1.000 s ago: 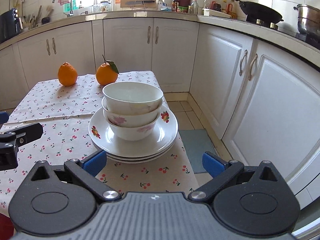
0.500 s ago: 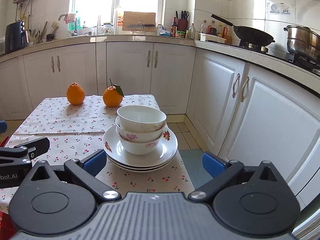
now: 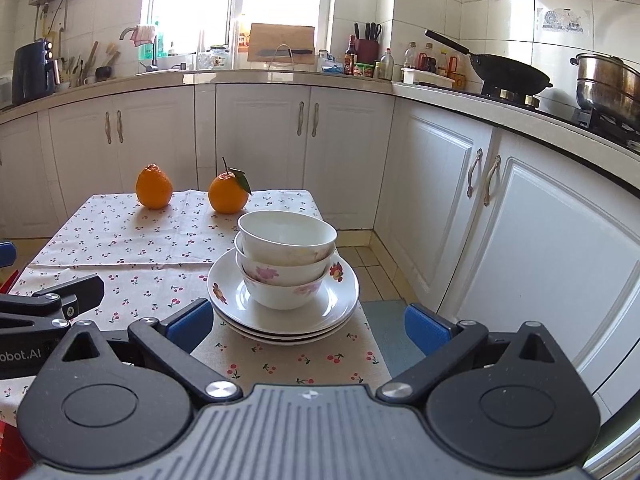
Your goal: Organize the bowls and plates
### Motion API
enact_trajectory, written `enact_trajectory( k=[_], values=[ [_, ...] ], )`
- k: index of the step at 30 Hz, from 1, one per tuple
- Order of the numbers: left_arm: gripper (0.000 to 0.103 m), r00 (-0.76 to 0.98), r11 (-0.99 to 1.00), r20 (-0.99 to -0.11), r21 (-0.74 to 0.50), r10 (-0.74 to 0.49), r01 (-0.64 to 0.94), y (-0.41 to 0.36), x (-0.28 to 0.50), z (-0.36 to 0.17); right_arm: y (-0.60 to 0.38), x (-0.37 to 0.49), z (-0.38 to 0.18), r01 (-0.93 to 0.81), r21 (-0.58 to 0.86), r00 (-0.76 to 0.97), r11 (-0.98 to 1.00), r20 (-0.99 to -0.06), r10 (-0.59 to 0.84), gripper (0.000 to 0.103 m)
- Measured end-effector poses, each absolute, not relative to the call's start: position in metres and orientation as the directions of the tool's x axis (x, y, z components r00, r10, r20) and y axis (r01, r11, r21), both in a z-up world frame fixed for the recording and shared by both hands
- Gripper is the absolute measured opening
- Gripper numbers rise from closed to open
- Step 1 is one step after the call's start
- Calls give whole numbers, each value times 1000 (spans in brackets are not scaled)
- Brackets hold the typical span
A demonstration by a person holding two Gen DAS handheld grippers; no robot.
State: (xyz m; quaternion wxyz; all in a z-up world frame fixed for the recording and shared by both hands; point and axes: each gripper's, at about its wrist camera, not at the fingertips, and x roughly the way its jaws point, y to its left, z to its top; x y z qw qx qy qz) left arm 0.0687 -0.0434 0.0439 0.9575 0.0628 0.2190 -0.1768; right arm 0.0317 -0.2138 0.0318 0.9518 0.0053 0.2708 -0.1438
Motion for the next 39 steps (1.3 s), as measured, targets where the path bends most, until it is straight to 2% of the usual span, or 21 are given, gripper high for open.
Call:
enact_trajectory(
  k=[39],
  values=[
    [102, 835, 931, -454, 29, -311, 363, -44, 73, 40, -213, 33, 34, 295, -86, 810, 952, -506, -297, 103]
  ],
)
